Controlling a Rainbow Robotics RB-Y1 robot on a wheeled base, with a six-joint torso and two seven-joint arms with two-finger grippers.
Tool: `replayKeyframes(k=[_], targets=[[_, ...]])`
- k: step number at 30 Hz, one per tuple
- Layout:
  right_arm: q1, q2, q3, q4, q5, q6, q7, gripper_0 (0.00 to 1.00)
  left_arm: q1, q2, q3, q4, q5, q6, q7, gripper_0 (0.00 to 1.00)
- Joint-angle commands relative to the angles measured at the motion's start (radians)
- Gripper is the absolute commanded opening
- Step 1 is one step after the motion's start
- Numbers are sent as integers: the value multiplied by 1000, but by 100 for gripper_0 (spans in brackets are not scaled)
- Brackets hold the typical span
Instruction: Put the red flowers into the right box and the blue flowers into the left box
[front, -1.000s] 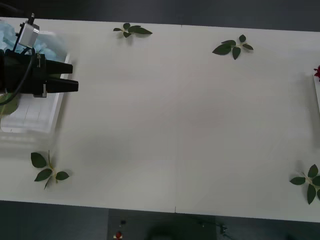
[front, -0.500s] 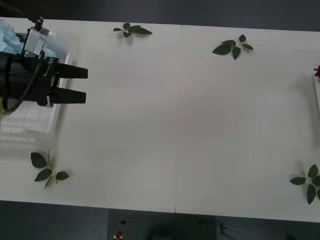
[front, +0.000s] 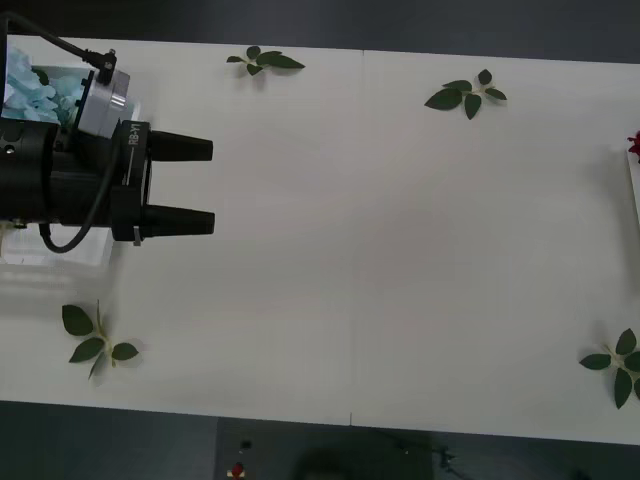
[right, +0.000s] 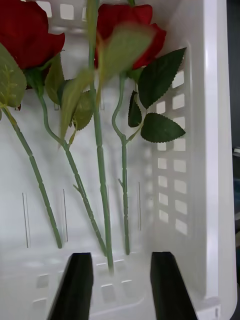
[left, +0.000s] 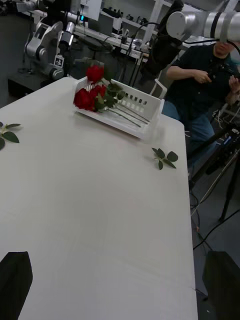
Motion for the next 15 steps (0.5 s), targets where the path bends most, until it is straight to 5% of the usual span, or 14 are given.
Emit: replayKeyframes(k=[1, 15], targets=[[-7, -4, -25, -10, 16, -19, 51, 100, 20, 12, 11, -61, -13, -50, -15, 100], [-7, 10, -25, -27, 30, -25, 54, 100, 54, -56, 9, -83, 29, -108, -4, 100]])
